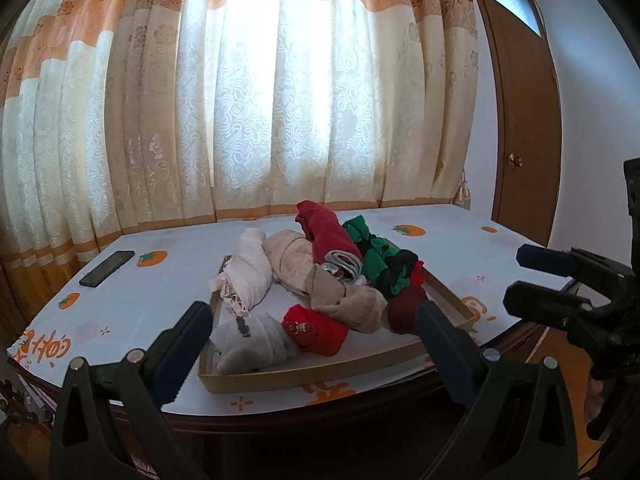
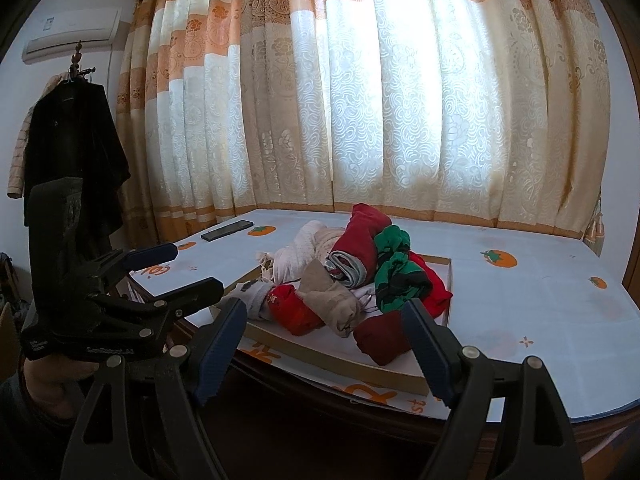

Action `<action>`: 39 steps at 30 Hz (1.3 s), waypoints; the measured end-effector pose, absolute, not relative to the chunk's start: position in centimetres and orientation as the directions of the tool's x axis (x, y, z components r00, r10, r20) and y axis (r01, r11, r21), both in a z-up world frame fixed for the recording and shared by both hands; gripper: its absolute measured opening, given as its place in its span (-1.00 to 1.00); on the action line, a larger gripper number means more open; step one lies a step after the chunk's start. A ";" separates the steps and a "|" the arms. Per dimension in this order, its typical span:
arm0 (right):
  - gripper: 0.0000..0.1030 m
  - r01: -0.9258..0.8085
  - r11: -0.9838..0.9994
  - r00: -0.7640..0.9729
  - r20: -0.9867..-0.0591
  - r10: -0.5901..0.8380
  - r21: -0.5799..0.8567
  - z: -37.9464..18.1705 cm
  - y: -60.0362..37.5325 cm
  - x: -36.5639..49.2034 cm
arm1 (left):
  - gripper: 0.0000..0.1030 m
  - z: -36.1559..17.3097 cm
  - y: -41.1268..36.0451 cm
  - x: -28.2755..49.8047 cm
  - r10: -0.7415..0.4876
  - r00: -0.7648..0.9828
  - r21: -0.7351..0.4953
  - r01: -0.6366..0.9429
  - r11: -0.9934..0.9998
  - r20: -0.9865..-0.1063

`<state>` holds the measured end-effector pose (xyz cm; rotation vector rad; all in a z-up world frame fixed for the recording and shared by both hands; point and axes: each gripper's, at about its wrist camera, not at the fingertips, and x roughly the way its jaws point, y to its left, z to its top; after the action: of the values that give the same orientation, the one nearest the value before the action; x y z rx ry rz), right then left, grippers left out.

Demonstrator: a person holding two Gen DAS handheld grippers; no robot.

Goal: Take underwear out of drawer

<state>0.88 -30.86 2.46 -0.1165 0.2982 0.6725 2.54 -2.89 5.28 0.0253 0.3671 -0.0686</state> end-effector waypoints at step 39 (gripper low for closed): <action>0.59 -0.650 0.760 0.717 -0.337 0.610 -0.008 1.5 -30.2 0.7 | 1.00 4.9 -2.4 2.9 -0.044 0.922 -0.015 0.041 0.999 -0.385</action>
<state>0.74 -30.15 1.55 -0.1295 0.3268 0.6994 2.91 -2.38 4.89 -0.0063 0.3952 -0.0434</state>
